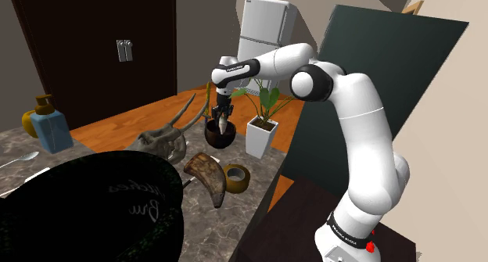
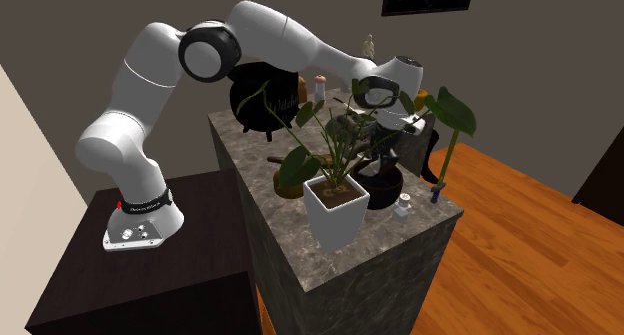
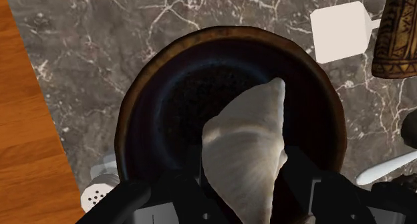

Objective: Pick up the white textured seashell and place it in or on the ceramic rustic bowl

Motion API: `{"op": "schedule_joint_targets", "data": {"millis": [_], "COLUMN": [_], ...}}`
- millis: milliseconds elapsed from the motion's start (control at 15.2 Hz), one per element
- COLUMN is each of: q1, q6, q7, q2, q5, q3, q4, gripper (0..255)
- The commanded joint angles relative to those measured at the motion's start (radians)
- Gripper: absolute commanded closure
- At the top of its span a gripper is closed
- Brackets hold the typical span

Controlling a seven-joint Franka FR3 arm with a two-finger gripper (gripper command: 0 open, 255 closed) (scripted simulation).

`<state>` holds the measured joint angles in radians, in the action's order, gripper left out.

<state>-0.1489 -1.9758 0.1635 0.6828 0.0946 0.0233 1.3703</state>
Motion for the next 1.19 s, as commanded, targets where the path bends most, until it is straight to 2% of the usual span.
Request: {"op": "schedule_joint_targets", "data": {"millis": [0, 396, 462, 792, 1056, 1122], "q1": [0.000, 0.000, 0.000, 0.000, -0.005, -0.005], "q6": [-0.011, -0.011, -0.011, -0.011, 0.098, 0.098], "q7": [0.001, 0.001, 0.001, 0.001, -0.002, -0.002], "q2": [0.003, 0.003, 0.004, 0.003, -0.027, -0.027], "q5": [0.000, 0.000, 0.000, 0.000, -0.003, -0.003], "q3": [0.000, 0.000, 0.000, 0.000, 0.002, 0.002], "q4": [0.007, 0.007, 0.007, 0.007, -0.072, -0.072], "gripper": [255, 255, 0, 0, 0, 0]}}
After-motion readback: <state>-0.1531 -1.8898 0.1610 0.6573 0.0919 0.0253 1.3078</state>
